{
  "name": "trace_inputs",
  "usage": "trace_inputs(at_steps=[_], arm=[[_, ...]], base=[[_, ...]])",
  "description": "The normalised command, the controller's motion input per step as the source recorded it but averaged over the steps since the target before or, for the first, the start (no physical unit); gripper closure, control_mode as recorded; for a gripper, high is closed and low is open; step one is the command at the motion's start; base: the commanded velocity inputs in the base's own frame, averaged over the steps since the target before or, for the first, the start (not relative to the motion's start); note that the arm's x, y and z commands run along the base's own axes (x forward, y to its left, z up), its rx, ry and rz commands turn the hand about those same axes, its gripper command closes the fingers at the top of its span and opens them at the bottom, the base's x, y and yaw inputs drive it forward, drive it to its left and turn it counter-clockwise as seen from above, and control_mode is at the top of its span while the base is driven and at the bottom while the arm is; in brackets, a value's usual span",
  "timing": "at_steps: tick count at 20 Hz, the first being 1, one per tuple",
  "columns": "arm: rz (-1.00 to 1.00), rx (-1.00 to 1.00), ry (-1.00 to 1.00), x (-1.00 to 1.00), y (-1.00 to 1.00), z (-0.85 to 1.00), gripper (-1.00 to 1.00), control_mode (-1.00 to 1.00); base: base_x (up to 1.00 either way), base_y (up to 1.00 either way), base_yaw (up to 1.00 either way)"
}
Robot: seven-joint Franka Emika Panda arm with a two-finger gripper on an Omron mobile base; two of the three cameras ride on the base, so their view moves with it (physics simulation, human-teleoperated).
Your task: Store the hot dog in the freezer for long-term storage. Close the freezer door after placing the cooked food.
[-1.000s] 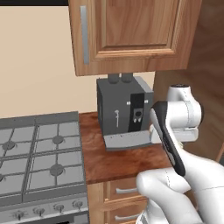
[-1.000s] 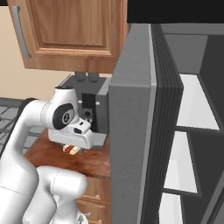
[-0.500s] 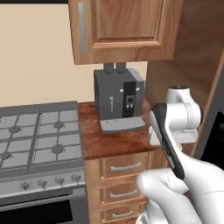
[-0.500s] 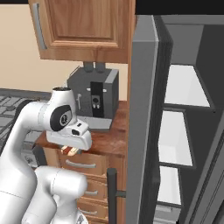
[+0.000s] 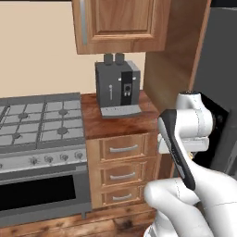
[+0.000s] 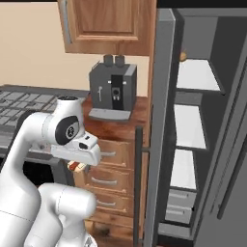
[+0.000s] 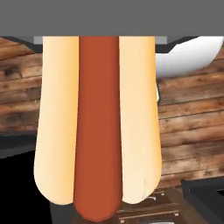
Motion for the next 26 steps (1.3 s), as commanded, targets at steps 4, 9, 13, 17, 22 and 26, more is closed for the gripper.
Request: trace_inputs(at_steps=[4,9,13,17,22,26], arm=[[0.00,0.00,0.00,0.00,0.00,0.00,1.00,1.00],[0.00,0.00,0.00,0.00,0.00,0.00,1.00,1.00],[0.00,0.00,0.00,0.00,0.00,0.00,1.00,1.00],[0.00,0.00,0.00,0.00,0.00,0.00,1.00,1.00],[0.00,0.00,0.00,0.00,0.00,0.00,1.00,1.00],[0.00,0.00,0.00,0.00,0.00,0.00,1.00,1.00]], base=[[-0.87,0.00,0.00],[-0.67,0.00,0.00],[-0.60,-0.17,0.00],[-0.62,-0.28,-0.07],[-0.41,-0.32,-0.31],[-0.17,-0.44,-0.50]])
